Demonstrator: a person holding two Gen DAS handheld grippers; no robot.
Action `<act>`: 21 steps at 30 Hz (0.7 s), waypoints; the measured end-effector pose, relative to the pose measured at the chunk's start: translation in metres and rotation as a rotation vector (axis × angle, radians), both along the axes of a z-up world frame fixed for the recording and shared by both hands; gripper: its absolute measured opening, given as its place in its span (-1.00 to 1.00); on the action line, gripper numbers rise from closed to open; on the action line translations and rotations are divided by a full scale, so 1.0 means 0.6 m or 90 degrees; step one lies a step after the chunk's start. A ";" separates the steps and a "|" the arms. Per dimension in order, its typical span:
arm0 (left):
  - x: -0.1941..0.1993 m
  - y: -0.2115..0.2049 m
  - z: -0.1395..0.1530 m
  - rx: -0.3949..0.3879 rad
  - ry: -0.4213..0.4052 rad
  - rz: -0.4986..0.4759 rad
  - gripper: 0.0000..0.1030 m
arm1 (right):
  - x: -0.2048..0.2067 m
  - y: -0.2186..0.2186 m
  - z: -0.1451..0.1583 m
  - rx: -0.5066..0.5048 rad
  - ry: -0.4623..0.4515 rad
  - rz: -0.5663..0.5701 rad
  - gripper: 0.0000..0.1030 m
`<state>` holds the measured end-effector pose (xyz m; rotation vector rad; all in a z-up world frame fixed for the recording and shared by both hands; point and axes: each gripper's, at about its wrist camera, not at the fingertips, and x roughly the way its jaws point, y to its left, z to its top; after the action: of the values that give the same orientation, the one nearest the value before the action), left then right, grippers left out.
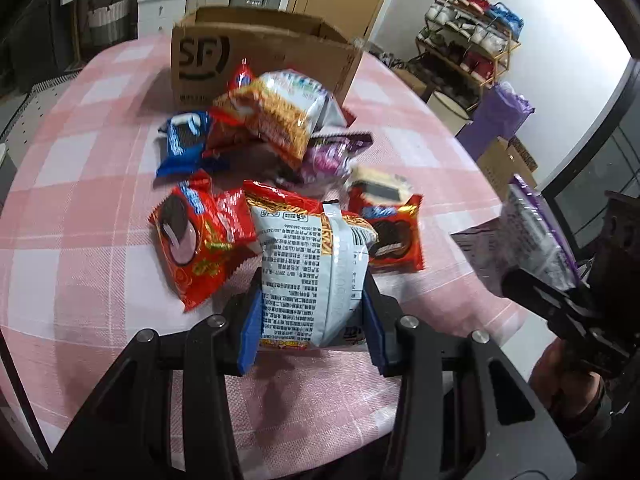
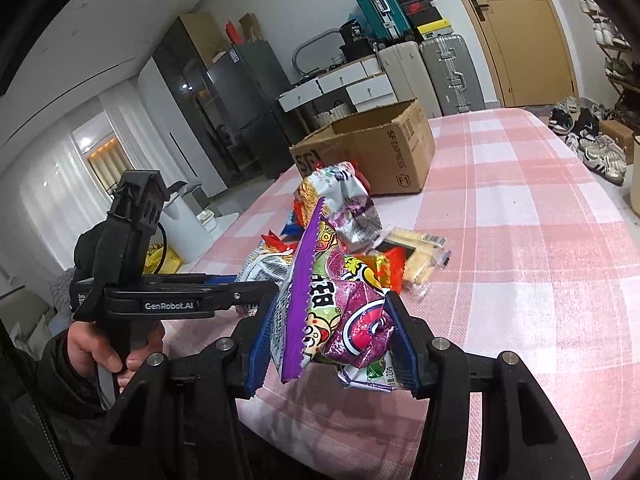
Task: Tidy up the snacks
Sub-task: 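Grasp the white snack bag with the left gripper while the right gripper lifts the purple bag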
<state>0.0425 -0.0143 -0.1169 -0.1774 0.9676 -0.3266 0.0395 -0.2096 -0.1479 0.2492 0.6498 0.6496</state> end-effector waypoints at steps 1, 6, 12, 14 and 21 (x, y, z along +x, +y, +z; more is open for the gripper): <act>-0.003 0.003 0.008 -0.003 -0.007 -0.001 -0.22 | 0.002 0.001 0.004 0.003 -0.002 0.000 0.02; -0.006 0.021 0.044 -0.011 -0.035 0.004 -0.22 | 0.012 0.006 0.025 0.012 -0.013 0.006 0.02; 0.011 0.051 0.088 -0.030 -0.068 0.025 -0.22 | 0.036 0.015 0.064 0.034 -0.033 0.022 0.02; 0.022 0.061 0.110 -0.032 -0.087 0.031 -0.22 | 0.047 0.017 0.077 0.039 -0.039 0.025 0.02; 0.068 0.084 0.175 -0.020 -0.126 0.048 -0.22 | 0.101 0.026 0.135 0.053 -0.067 0.030 0.02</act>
<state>0.0831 0.0359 -0.0120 -0.2060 0.7580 -0.2849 0.1001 -0.1941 -0.0668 0.2763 0.5301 0.7310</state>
